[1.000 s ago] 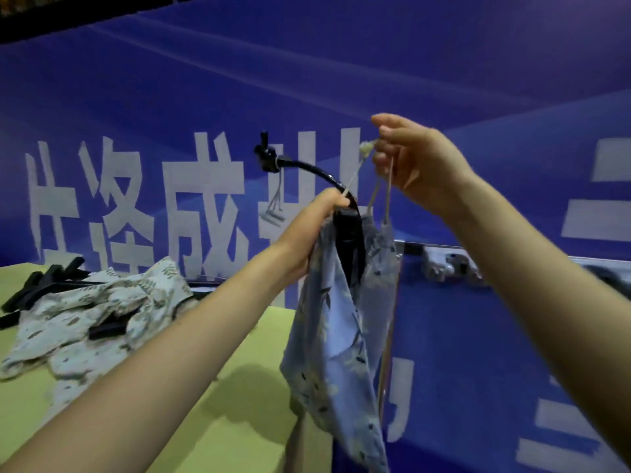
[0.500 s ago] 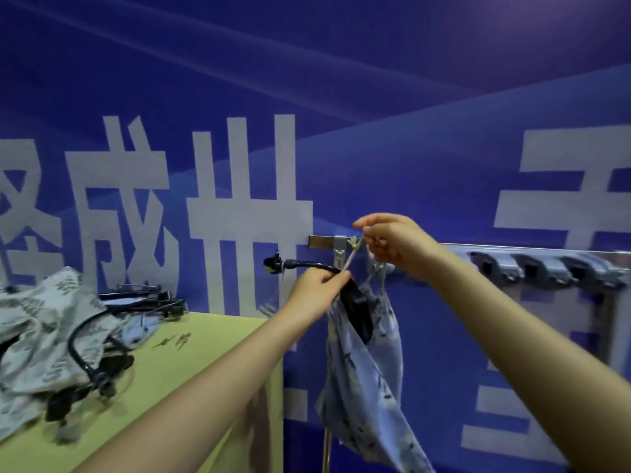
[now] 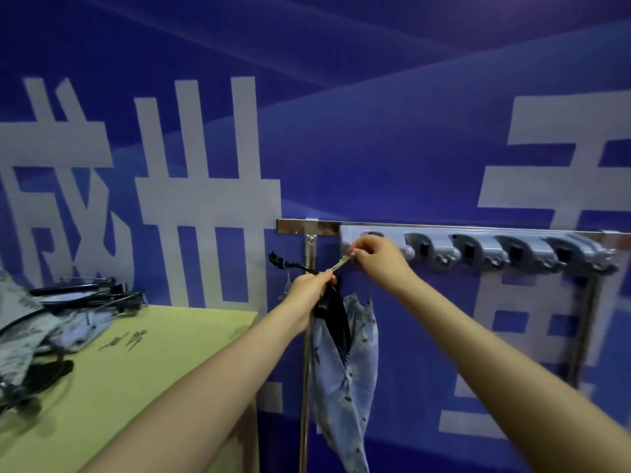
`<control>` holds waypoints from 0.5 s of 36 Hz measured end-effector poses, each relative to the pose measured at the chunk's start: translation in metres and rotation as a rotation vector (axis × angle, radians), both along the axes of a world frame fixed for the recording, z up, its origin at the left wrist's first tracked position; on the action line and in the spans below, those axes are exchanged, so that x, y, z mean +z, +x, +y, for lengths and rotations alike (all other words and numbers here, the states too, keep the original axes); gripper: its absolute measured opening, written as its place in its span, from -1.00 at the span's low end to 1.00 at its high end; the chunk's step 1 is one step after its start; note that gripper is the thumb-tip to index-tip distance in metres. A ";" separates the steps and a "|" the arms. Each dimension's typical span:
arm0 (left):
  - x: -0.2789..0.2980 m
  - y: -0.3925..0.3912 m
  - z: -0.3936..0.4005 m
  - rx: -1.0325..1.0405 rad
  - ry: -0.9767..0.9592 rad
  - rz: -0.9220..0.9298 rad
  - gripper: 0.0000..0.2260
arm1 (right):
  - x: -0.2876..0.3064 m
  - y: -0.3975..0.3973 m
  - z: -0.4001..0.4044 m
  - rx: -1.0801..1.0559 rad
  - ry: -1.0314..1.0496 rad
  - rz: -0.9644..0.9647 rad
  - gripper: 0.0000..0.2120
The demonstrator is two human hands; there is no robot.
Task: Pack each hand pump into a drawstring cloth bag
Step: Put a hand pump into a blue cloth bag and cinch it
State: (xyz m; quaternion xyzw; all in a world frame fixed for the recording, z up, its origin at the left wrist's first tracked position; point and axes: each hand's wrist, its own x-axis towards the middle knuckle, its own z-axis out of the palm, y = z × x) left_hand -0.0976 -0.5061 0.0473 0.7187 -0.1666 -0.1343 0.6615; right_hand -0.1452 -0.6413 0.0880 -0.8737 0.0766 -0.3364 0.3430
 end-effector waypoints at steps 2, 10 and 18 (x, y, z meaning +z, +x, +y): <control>-0.008 -0.001 -0.003 -0.024 0.006 0.042 -0.76 | -0.009 0.001 -0.001 0.029 0.078 -0.005 -0.85; -0.021 -0.009 -0.015 0.001 -0.048 0.042 -0.75 | -0.029 -0.018 0.009 0.078 0.376 -0.082 -0.85; -0.023 -0.032 0.027 -0.107 0.145 0.036 -0.58 | -0.052 -0.050 0.039 -0.040 0.071 -0.128 -0.89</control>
